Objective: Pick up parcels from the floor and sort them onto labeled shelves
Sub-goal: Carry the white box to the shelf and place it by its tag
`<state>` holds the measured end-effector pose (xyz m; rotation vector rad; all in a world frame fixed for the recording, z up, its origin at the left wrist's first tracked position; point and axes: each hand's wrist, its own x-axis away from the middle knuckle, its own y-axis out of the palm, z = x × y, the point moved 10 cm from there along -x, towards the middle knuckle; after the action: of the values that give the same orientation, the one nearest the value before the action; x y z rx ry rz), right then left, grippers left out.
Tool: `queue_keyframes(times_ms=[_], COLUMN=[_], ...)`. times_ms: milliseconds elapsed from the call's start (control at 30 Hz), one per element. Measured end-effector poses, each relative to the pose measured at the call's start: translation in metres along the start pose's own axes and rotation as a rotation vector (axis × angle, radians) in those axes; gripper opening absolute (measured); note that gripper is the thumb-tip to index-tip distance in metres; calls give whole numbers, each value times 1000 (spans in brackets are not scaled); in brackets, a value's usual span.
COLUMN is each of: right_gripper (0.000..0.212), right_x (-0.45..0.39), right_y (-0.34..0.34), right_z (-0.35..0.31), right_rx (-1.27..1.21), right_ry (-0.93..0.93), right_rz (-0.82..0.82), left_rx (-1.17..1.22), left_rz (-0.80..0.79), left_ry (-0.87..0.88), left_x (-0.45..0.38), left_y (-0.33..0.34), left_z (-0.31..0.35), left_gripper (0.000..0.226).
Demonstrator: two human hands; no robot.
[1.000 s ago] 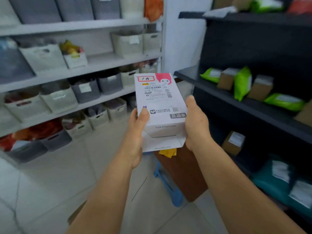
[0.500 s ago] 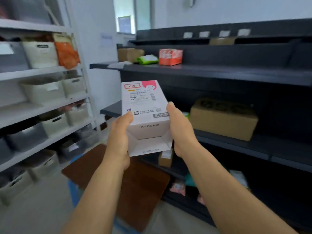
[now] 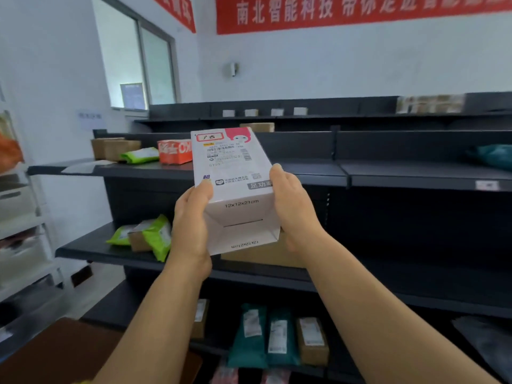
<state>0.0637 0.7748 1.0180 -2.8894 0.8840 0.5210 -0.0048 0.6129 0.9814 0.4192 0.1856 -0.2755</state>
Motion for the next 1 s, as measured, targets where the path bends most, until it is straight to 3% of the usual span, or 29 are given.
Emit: queue_keyframes(times_ms=[133,400,567,1000], right_gripper=[32,35,32,21], right_x=[-12,-31,-37,-66], right_y=[-59,-166,-222,-253], right_z=[-15,-42,-50,-33], right_rx=[15,51,99,129], right_ry=[-33,-133,-163,-223], right_rz=[82,309,455,523], left_rx=[24,69,133,196], left_rz=[-87,-293,-457,-554], left_ry=[11,6,-37,-11], left_x=[-5,-20,-29,-79], left_y=[62,178,245,297], left_z=[-4,-25,-41,-73], left_gripper=[73,83,72,63])
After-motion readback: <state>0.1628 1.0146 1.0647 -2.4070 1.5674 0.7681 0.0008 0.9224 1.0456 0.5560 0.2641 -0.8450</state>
